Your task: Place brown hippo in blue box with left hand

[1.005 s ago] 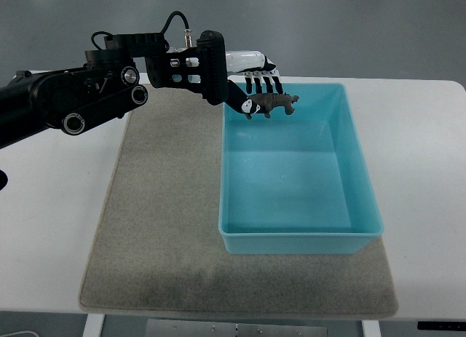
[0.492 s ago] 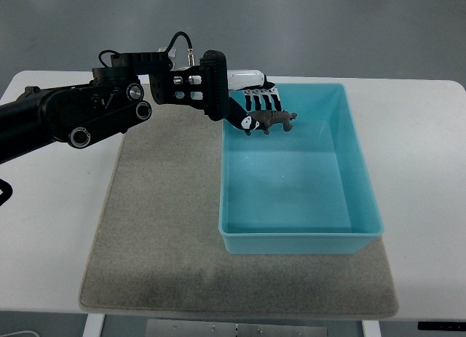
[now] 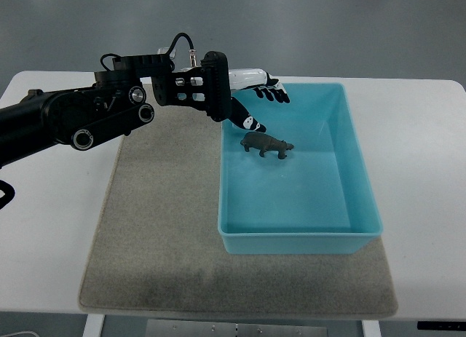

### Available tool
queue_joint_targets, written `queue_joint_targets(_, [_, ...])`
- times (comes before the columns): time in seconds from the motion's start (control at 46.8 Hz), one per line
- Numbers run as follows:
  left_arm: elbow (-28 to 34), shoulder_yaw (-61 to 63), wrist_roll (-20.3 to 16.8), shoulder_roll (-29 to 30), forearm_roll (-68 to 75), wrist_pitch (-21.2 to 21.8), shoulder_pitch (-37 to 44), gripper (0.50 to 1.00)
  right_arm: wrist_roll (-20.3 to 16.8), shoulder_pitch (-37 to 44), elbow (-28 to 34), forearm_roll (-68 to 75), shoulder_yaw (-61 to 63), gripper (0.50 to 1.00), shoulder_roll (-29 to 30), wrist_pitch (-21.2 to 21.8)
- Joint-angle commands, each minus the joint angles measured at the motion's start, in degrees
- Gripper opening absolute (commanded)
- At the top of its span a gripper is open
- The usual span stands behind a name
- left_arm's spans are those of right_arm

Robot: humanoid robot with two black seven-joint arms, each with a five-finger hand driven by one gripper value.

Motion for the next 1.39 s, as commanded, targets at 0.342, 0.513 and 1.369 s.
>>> queue_joint_targets(0.342, [5.93,-1.14,-0.35,0.09,-0.71,2.01,-0.44,0.846,0.0,0.0,0.0,0.0,0.0,0.936,0.0,0.0])
queue_joint_targets(0.513, [9.36,-3.16,-0.44,0.35,-0.79,4.3,-0.53,0.849,0.0,0.0,0.0,0.0,0.0,0.936,0.0,0.0])
queue_joint_targets(1.369, [29.31,-4.57,-0.35,-1.49,-34.09,16.87,1.5,0.994,0.0,0.0,0.0,0.0,0.0,0.936,0.0,0.0])
